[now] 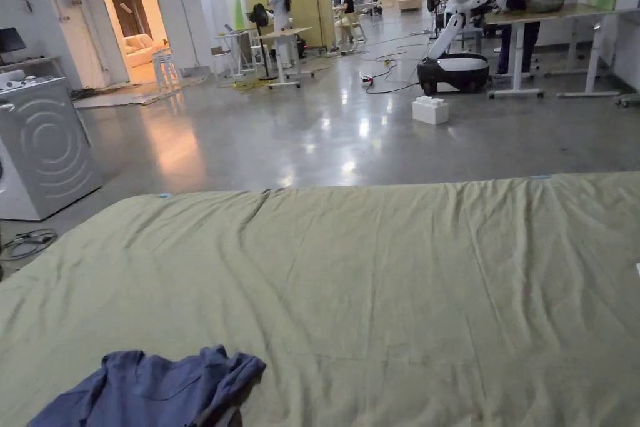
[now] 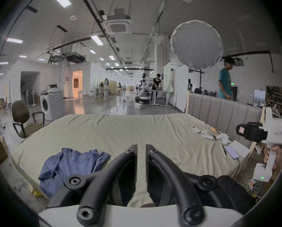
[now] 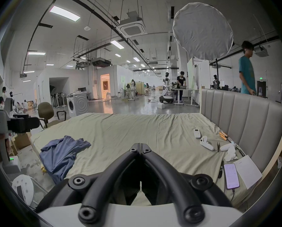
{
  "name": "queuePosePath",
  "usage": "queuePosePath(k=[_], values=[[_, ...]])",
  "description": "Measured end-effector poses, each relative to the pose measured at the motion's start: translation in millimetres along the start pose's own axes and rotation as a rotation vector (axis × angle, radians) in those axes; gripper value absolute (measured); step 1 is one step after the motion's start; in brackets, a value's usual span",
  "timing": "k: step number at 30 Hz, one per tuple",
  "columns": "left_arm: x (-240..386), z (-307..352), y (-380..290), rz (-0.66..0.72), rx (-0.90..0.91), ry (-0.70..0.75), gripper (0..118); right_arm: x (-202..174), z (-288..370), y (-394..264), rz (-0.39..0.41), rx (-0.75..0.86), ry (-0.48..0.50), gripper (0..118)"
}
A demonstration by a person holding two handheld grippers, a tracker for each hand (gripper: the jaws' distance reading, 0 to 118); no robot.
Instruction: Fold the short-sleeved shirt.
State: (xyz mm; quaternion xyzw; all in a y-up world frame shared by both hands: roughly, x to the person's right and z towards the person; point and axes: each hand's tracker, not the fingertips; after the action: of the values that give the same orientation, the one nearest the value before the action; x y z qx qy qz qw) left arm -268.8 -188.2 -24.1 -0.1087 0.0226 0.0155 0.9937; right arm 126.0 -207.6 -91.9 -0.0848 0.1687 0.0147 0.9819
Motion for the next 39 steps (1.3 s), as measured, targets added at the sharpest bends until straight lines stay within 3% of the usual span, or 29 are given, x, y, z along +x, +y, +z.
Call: queuePosePath(k=[2,3,5,14,18,27,29,30,31,33,37,39], values=[[-17.0,-1.4,-1.2,0.022,-0.016,0.022,51,-2.4,-0.2,-7.5,0.0,-0.041,0.007,1],[-24.5,-2.8,-1.2,0.023,-0.025,0.039,74,-3.0,-0.2,-12.0,-0.007,-0.066,0.009,1],[-45.3,-8.8,-2.5,0.018,-0.054,0.109,90,-6.1,-1.7,-18.8,0.006,-0.084,0.013,1],[-155.8,-92.3,-40.5,0.233,-0.205,0.248,90,-11.7,-30.7,-48.1,-0.049,-0.239,0.028,1],[-198.7,-161.4,-75.5,0.208,-0.333,0.271,90,-11.6,-46.4,-55.6,-0.058,-0.3,0.016,1],[-254.8,-276.9,-151.7,0.328,-0.567,0.365,90,-9.9,-57.6,-61.6,-0.086,-0.392,-0.042,1],[-262.4,-288.1,-170.3,0.344,-0.627,0.398,84,-10.4,-56.2,-63.5,-0.073,-0.403,-0.052,1],[-259.8,-287.9,-171.3,0.327,-0.603,0.377,72,-10.8,-55.2,-65.0,-0.058,-0.409,-0.058,1],[-256.3,-287.9,-167.0,0.302,-0.592,0.389,56,-11.2,-54.3,-65.7,-0.041,-0.417,-0.068,1],[-240.7,-283.3,-154.5,0.262,-0.632,0.401,1,-11.8,-53.1,-69.2,-0.029,-0.429,-0.08,1],[-238.0,-283.9,-149.3,0.196,-0.637,0.399,1,-11.2,-49.6,-75.1,-0.043,-0.449,-0.066,1],[-241.5,-287.3,-151.3,0.301,-0.649,0.411,1,-12.8,-45.6,-72.4,-0.026,-0.442,-0.059,1]])
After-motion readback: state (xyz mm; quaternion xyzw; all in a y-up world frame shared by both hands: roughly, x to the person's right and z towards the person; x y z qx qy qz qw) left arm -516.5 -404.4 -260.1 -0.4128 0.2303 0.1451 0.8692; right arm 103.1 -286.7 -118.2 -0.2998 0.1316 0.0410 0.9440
